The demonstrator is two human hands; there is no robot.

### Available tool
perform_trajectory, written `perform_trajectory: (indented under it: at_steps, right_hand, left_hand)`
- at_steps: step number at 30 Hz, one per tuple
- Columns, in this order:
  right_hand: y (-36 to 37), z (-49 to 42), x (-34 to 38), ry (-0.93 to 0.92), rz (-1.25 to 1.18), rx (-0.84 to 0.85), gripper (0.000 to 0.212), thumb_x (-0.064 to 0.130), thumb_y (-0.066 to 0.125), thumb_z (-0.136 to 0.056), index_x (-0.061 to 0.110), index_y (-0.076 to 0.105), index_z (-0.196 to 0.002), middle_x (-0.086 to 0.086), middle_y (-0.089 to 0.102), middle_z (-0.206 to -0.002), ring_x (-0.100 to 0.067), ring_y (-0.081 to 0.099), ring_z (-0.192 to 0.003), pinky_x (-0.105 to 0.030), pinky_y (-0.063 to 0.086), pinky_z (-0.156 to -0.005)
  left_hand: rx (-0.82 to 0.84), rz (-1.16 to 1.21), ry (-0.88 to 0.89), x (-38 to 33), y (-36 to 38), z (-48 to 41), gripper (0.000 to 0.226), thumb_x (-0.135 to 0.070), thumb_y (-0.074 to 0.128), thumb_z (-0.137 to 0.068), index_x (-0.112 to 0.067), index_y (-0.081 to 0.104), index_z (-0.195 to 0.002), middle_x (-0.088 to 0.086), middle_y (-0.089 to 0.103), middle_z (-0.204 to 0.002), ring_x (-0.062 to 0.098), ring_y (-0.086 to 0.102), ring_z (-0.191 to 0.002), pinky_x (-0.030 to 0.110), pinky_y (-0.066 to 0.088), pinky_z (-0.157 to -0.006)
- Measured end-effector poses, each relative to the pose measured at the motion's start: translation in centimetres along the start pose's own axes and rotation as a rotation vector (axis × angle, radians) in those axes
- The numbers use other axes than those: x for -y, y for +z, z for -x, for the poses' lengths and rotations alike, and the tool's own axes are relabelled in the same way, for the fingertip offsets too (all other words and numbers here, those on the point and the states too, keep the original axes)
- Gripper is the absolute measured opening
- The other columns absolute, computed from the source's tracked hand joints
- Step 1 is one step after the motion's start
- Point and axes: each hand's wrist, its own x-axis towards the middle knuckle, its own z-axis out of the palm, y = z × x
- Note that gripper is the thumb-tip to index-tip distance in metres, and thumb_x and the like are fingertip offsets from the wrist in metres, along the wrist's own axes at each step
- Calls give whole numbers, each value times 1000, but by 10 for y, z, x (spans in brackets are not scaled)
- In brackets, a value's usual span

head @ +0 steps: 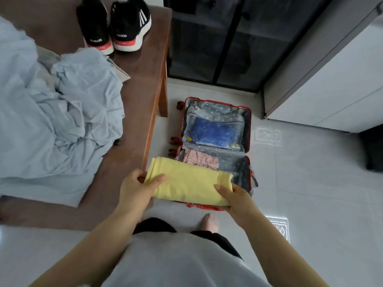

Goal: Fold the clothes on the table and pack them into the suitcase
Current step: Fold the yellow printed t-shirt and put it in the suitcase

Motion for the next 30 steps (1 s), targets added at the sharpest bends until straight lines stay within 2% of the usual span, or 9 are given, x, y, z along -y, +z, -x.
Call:
perform_trajectory:
  at_steps: [2,7,9,12,16,19,25,28,30]
  right_hand:
    - [-47,-10,9,-6,33,-32,22,10,63,-87,2,58,-106,-5,65,-80,-17,65,-67,-29,54,-59]
    - [-154,-49,22,43,24,-115,23,12,65,-85,7,60,-107,-13,64,-108,-33,61,-102,-51,50,-91]
    - [-180,-66,21,86,8,-127,29,13,65,-84,4,60,-111,-16,63,-111,-35,60,-103,-50,49,-92]
    - [-209,-101,21,105,3,-123,44,21,69,-71,-2,60,-108,-18,55,-96,-36,53,-87,-47,43,-77]
    - [-245,-194,6,38,-1,-218,21,15,64,-84,8,65,-103,-13,60,-97,-30,57,-92,-44,47,-84]
    - [-274,-280,-15,-45,27,-320,26,18,62,-88,12,63,-113,-8,64,-104,-29,61,-99,-45,51,-89]
    - [-345,-454,-83,-143,320,-544,30,28,56,-91,12,61,-116,-7,65,-101,-32,60,-98,-50,50,-90]
    - [-369,-539,-111,-192,518,-617,33,25,50,-93,8,56,-121,-10,62,-105,-30,56,-96,-39,45,-84]
    - [-380,-588,-128,-230,628,-612,36,25,47,-95,9,50,-127,-8,59,-106,-27,55,-97,-34,41,-80]
  left_hand:
    - [4,-2,9,-11,48,4,30,-27,78,-72,-7,58,-78,2,57,-68,12,51,-59,24,35,-51]
    - [50,53,-99,-16,172,-2,32,-26,81,-69,-16,50,-66,-3,52,-61,15,48,-59,28,33,-52]
    - [50,65,-154,-11,205,-8,32,-26,79,-71,-18,48,-66,-4,51,-62,13,47,-58,23,32,-50]
    - [65,76,-184,3,248,-31,30,-20,77,-75,-16,48,-66,-3,49,-62,11,45,-56,16,30,-46]
    - [162,51,-162,28,320,-112,27,-26,76,-76,-9,54,-81,0,55,-71,18,51,-66,26,36,-57]
    - [230,-15,-84,54,392,-184,29,-27,73,-78,-8,53,-87,-1,55,-75,12,49,-64,20,34,-52]
    - [327,-93,13,147,543,-290,33,-24,64,-87,-8,44,-108,2,50,-98,20,50,-89,26,36,-71]
    - [353,-156,94,194,603,-337,37,-24,59,-90,-15,32,-114,4,49,-107,23,54,-92,36,49,-84]
    - [340,-283,135,222,636,-367,43,-25,57,-91,-18,28,-122,9,53,-107,29,60,-87,40,53,-77]
